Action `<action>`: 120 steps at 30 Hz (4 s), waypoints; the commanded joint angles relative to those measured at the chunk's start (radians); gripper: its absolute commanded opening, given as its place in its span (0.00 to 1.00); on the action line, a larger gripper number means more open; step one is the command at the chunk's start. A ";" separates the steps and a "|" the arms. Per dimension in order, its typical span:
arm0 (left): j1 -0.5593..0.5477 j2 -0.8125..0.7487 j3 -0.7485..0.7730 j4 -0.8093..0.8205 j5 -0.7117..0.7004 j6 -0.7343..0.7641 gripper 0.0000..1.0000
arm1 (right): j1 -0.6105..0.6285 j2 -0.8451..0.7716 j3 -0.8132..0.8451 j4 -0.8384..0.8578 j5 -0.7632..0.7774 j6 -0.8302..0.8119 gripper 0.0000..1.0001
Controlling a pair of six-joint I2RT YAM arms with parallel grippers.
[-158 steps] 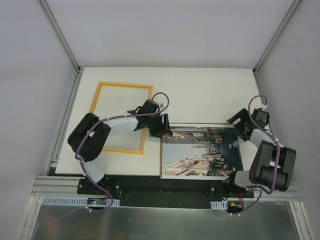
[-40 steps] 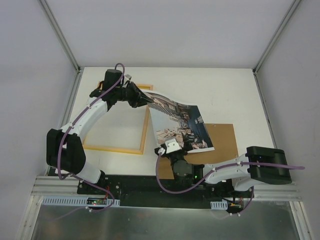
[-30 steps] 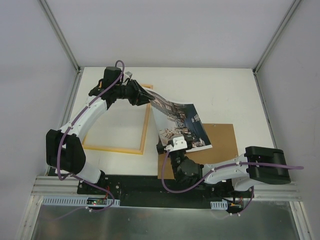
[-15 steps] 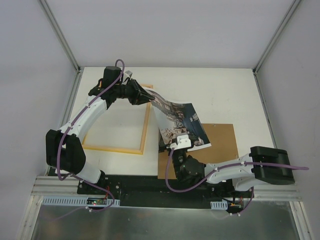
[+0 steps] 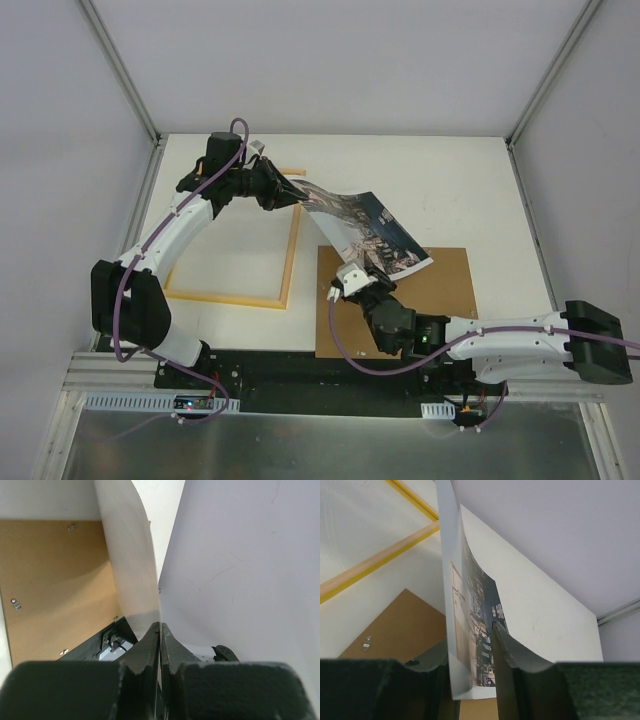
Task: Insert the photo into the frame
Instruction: Pass from the left arm to the right, then turn over the photo, then pick up the photo, then move the frame body to the center of the board.
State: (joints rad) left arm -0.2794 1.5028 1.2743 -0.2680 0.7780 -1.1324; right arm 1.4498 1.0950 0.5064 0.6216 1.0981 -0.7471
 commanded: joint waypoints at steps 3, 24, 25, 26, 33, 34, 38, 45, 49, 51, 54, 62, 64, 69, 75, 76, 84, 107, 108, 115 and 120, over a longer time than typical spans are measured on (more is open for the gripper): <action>0.011 -0.042 0.010 0.015 0.015 0.031 0.02 | -0.019 -0.055 0.052 -0.134 -0.060 0.032 0.02; 0.045 -0.242 0.099 -0.071 -0.262 0.331 0.80 | -0.419 -0.138 0.385 -0.608 -0.473 0.207 0.00; 0.045 -0.256 0.099 -0.095 -0.299 0.361 0.79 | -0.449 -0.130 0.417 -0.658 -0.500 0.238 0.00; 0.045 -0.268 0.089 -0.118 -0.336 0.382 0.76 | -0.471 -0.123 0.438 -0.678 -0.521 0.262 0.00; 0.003 -0.294 -0.113 -0.171 -0.537 0.480 0.54 | -0.572 -0.017 0.699 -0.858 -0.630 0.377 0.00; -0.019 -0.285 -0.137 -0.174 -0.572 0.487 0.51 | -0.580 0.005 0.737 -0.884 -0.635 0.385 0.00; -0.121 -0.201 -0.197 -0.181 -0.739 0.508 0.46 | -0.630 0.066 0.883 -0.985 -0.658 0.425 0.00; -0.164 0.002 -0.170 -0.180 -0.772 0.494 0.35 | -0.726 0.111 1.110 -1.203 -0.768 0.500 0.00; -0.179 0.123 -0.093 -0.180 -0.766 0.503 0.34 | -0.759 0.118 1.204 -1.316 -0.770 0.523 0.00; -0.185 0.186 -0.057 -0.178 -0.749 0.510 0.39 | -0.778 0.109 1.224 -1.347 -0.759 0.532 0.00; -0.195 0.260 -0.018 -0.181 -0.743 0.517 0.42 | -0.804 0.082 1.232 -1.376 -0.742 0.535 0.01; -0.233 0.359 0.057 -0.206 -0.772 0.553 0.36 | -0.871 0.022 1.186 -1.396 -0.776 0.555 0.00; -0.245 0.373 0.069 -0.217 -0.818 0.563 0.35 | -0.882 0.019 1.183 -1.401 -0.782 0.555 0.00; -0.262 0.396 0.085 -0.243 -0.865 0.579 0.34 | -0.904 0.009 1.179 -1.405 -0.800 0.562 0.00; -0.276 0.396 0.082 -0.263 -0.939 0.595 0.34 | -0.913 0.000 1.166 -1.407 -0.813 0.563 0.00; -0.277 0.393 0.082 -0.266 -0.950 0.599 0.34 | -0.914 0.000 1.163 -1.407 -0.816 0.563 0.00; -0.288 0.401 0.088 -0.269 -0.971 0.634 0.35 | -0.921 -0.004 1.155 -1.407 -0.822 0.566 0.00; -0.339 0.490 0.181 -0.272 -0.867 0.577 0.05 | -0.942 0.009 1.158 -1.415 -0.828 0.563 0.00; -0.340 0.494 0.191 -0.272 -0.853 0.568 0.04 | -0.942 0.012 1.159 -1.416 -0.827 0.563 0.00; -0.360 0.513 0.264 -0.283 -0.780 0.514 0.03 | -0.950 0.025 1.170 -1.421 -0.822 0.562 0.00; -0.385 0.524 0.313 -0.286 -0.731 0.468 0.03 | -0.956 0.032 1.181 -1.424 -0.827 0.562 0.00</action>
State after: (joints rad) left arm -0.6369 2.0262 1.5120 -0.5568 -0.0456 -0.5926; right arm 0.5026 1.1263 1.6547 -0.8074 0.2718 -0.1913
